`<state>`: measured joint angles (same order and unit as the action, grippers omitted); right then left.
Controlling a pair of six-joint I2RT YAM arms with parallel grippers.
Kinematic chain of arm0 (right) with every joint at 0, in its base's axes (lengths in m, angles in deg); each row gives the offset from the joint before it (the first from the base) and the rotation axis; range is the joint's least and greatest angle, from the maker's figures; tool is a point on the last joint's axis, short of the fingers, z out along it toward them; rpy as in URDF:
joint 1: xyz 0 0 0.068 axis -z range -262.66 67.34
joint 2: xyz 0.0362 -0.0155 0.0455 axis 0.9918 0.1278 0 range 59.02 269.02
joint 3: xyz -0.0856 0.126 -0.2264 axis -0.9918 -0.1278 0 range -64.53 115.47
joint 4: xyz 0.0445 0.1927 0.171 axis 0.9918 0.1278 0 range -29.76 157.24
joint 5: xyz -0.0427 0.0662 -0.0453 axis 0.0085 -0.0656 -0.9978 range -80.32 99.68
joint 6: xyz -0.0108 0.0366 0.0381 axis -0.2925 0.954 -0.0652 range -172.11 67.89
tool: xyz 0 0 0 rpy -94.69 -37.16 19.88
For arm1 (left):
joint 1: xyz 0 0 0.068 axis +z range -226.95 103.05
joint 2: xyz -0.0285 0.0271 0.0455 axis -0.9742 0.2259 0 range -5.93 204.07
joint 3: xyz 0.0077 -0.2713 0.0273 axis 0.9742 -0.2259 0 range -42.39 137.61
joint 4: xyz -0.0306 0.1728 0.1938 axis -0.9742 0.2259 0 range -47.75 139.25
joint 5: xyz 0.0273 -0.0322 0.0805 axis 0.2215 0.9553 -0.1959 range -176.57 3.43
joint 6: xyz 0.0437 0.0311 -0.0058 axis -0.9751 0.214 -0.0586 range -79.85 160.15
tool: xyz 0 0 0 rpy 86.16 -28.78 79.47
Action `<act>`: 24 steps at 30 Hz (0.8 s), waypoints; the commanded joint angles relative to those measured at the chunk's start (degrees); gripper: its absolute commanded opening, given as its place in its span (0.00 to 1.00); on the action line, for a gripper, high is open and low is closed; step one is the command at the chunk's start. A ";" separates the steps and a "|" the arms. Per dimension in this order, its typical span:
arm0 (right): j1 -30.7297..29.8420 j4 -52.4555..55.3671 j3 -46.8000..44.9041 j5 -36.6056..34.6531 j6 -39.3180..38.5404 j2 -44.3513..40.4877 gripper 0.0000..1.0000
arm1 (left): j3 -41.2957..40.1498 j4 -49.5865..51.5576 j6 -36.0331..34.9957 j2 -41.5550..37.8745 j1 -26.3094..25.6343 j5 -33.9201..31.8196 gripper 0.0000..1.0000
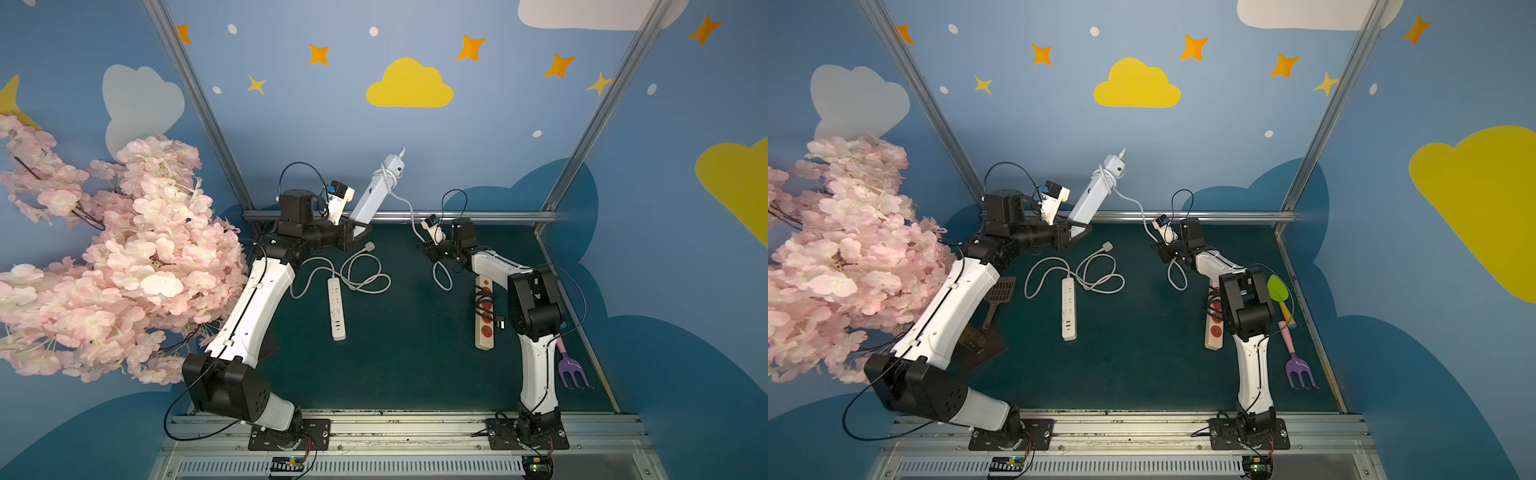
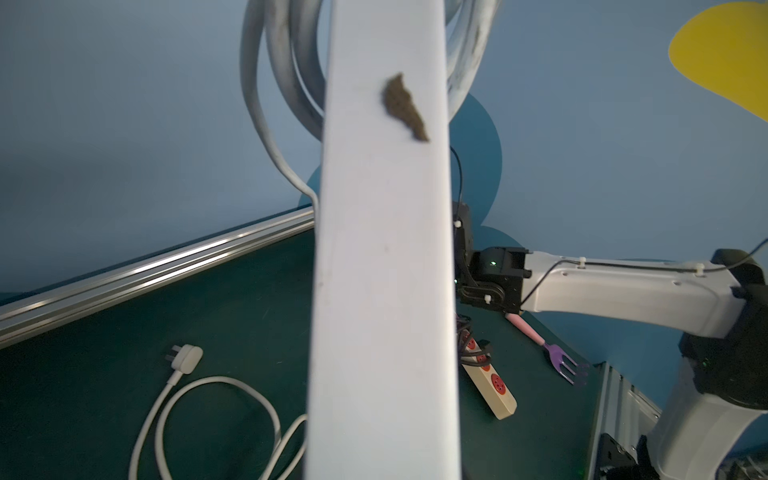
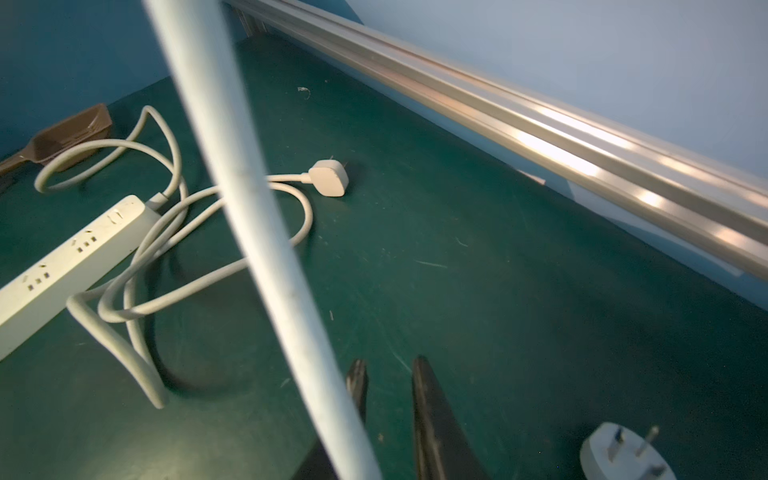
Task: Wrap the cord around the power strip
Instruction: Wrap the power cord around the power strip.
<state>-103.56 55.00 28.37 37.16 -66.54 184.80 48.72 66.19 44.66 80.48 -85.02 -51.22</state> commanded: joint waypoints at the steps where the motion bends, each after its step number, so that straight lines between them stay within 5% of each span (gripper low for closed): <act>1: -2.70 5.21 -2.30 -2.42 -6.45 -2.73 0.02 | 2.87 -5.89 3.13 1.56 4.46 -4.28 0.03; 12: -12.95 6.03 -21.93 -11.45 -18.66 -22.53 0.00 | 7.44 2.25 -5.11 9.36 10.39 -20.29 0.03; 19: -16.18 13.17 -20.16 -20.28 -27.74 -32.78 0.00 | 6.44 7.93 -18.46 14.35 3.09 -33.81 0.03; 24: -16.19 13.88 -15.77 -24.04 -32.78 -36.62 0.00 | 4.21 14.53 -27.56 16.62 -3.39 -35.73 0.03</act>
<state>-119.78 67.96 9.03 17.10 -94.06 151.29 53.38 77.80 25.47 96.92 -85.83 -83.11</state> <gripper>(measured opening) 0.081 0.289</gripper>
